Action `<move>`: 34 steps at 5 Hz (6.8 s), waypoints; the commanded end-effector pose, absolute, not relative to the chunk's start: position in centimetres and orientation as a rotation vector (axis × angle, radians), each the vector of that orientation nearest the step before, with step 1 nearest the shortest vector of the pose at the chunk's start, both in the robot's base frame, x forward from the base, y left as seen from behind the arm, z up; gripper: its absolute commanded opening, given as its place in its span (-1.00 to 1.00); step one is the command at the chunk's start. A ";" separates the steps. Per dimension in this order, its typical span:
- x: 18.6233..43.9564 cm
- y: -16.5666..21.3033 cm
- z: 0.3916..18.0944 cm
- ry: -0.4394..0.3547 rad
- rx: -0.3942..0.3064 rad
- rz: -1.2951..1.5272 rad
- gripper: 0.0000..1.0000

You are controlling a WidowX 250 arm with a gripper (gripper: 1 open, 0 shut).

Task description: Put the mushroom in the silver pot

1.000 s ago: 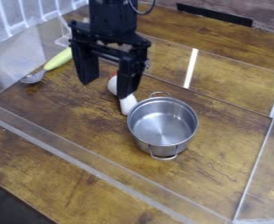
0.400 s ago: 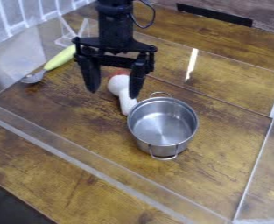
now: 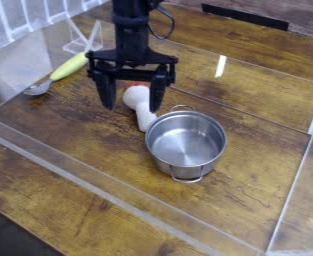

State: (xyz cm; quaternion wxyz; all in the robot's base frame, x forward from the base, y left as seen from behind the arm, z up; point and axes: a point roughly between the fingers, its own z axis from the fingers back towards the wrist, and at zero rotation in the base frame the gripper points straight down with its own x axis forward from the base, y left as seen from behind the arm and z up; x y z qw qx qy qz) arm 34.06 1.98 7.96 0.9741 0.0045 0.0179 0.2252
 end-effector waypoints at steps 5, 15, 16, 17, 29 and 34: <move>37.1 4.6 6.1 -0.008 0.006 0.628 1.00; 39.6 5.7 6.0 0.028 -0.061 0.736 -1.00; 39.5 4.9 8.0 0.013 -0.097 0.683 -1.00; 39.3 3.8 10.7 -0.005 -0.153 0.620 -1.00; 35.0 -5.1 5.2 0.033 -0.230 0.084 1.00; 36.3 -4.6 5.8 0.001 -0.253 0.090 1.00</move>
